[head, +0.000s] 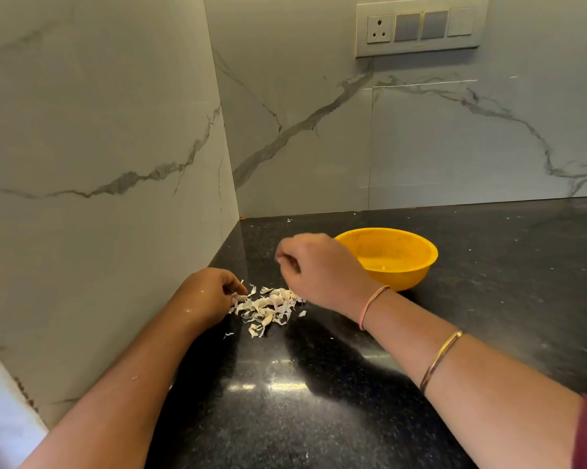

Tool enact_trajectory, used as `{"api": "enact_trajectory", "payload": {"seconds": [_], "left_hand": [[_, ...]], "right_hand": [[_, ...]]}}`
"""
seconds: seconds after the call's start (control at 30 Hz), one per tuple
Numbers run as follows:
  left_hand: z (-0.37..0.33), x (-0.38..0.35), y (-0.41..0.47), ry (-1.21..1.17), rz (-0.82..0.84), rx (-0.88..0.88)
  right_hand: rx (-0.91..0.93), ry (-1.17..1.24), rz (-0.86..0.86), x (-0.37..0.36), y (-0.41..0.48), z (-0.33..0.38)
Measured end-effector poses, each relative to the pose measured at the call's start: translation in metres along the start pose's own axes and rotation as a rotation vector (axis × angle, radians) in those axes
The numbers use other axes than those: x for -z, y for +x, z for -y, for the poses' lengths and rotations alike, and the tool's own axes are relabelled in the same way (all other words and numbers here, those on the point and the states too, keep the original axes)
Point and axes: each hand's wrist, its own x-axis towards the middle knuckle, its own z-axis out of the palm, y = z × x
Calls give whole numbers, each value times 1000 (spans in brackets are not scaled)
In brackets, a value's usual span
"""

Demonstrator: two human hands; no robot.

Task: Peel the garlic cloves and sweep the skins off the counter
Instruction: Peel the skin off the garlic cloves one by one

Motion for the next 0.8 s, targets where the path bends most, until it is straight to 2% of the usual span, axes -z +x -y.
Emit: {"api": "enact_trajectory", "payload": {"seconds": [0.2,0.33,0.4,0.53,0.6,0.67,0.8], "left_hand": [[-3,-5,-1,42,-36,-62],[-10,-4,-2,-176,-148,-165],[-16,-3,-4,-314,-182,-205],[-23,-7,-7,-510,-202,-232],[-23,-11,-7,-542,-213,-233],[-24,-13,-8,-545,-228,-233],[-26,-12,-10,-519,-253,-251]], "right_hand": [[-36,84,136,-11,-2,0],[-121,209,82,-13,-2,1],[-251,360,46,-15,0,1],[-582,918,71,-14,3,4],[-638,1065,70,-11,3,4],[-645,1111,60,-11,2,4],[-619,1052,52,-12,2,2]]}}
